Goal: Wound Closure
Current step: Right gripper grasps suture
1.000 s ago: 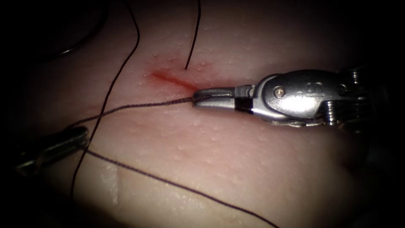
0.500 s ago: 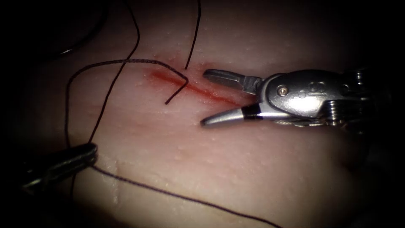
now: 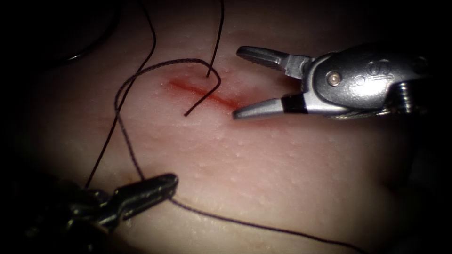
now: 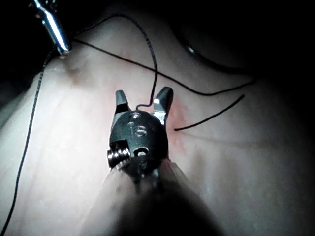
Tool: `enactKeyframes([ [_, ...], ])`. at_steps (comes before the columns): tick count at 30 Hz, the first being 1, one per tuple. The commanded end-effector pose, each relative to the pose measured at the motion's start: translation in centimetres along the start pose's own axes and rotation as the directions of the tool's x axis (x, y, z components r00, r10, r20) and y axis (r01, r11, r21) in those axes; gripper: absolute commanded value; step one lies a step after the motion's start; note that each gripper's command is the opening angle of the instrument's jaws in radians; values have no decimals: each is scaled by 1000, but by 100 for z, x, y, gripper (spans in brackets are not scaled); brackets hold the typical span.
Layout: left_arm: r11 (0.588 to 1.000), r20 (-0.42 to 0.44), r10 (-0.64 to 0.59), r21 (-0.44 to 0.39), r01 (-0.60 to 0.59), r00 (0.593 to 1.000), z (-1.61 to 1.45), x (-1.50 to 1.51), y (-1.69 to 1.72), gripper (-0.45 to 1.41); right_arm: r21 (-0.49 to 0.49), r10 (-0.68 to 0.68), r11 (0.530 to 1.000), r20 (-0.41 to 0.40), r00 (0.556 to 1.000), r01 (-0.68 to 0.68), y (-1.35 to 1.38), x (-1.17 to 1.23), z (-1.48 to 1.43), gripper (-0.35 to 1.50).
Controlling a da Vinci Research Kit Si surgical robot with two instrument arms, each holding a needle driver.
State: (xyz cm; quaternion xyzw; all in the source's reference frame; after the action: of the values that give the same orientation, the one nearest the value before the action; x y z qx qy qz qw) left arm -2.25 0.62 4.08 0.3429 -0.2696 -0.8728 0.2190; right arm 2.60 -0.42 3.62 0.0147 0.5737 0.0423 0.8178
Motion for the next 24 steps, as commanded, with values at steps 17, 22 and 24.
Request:
enactKeyframes([
  [17, 1000, -3, -6, -4, 6, 1000, 1, 14, -2, -45, 0, -314, 949, -28, 949, 314, -14, 12, 77, 123],
  [22, 1000, -4, -8, -5, 8, 1000, 0, 15, -5, -45, 9, -338, 941, -35, 940, 339, -15, 13, 85, 106],
  [24, 1000, -4, -8, -5, 8, 1000, 0, 14, -5, -45, 10, -342, 939, -37, 939, 343, -15, 14, 82, 95],
])
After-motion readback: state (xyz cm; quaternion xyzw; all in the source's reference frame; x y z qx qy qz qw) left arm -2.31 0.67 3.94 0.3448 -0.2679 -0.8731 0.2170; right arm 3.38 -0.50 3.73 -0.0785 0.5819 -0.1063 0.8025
